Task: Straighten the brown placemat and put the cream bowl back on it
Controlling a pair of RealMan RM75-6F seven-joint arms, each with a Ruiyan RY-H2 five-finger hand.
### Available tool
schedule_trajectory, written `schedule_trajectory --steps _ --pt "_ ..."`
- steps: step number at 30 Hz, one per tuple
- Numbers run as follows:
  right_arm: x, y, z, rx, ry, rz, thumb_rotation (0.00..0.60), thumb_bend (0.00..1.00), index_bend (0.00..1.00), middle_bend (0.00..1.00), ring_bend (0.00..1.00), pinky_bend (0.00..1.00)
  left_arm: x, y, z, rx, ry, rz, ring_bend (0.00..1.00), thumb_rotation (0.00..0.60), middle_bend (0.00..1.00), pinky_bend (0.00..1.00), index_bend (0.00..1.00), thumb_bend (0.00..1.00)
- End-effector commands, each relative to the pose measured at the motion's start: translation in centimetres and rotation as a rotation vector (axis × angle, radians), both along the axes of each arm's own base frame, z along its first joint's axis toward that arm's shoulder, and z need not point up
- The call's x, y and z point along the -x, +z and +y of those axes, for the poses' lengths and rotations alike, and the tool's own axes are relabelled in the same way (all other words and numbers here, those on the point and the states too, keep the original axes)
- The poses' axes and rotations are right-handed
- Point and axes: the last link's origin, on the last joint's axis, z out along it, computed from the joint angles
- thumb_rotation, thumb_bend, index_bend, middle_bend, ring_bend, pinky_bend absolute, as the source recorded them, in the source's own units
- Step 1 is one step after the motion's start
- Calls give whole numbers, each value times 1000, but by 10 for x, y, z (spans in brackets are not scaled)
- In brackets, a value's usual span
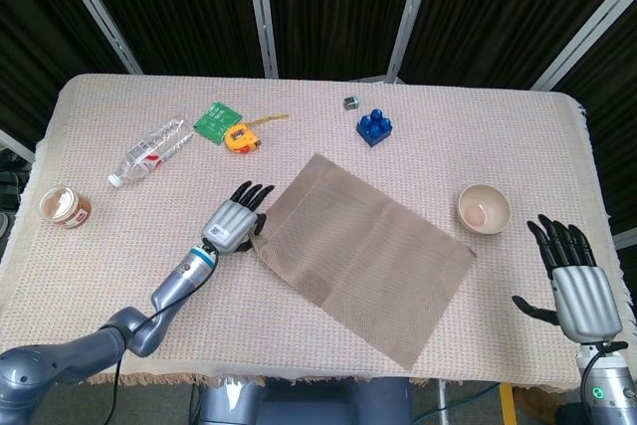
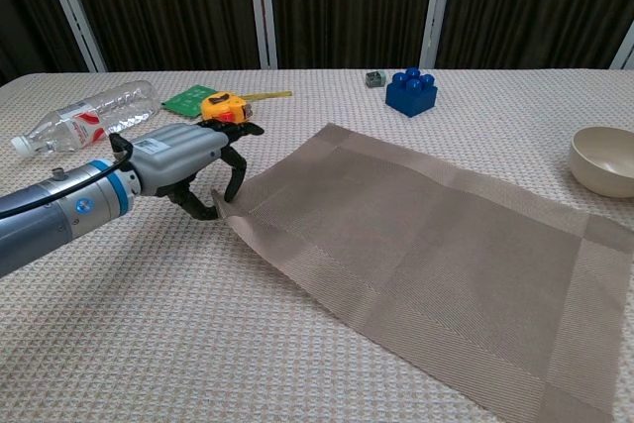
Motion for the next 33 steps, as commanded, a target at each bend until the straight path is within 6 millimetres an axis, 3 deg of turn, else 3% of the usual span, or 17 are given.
schedule_trajectory --steps 1,8,15,24,33 --pt "0 1 2 -1 5 -4 600 0 0 0 0 0 14 19 -13 -9 26 3 0 600 0 0 713 412" --pt "-5 1 4 -6 29 -9 600 0 0 0 0 0 37 49 -55 41 62 66 0 600 0 0 711 413" --pt "-11 -3 5 -18 47 -2 600 0 0 0 0 0 49 67 -92 88 56 95 0 600 0 0 704 413" --pt "-12 -6 6 -23 49 8 600 0 0 0 0 0 61 70 -126 151 70 178 0 600 0 0 683 412" --pt "-11 -7 7 -24 47 13 600 0 0 0 0 0 53 69 -146 240 68 164 0 600 0 0 675 413"
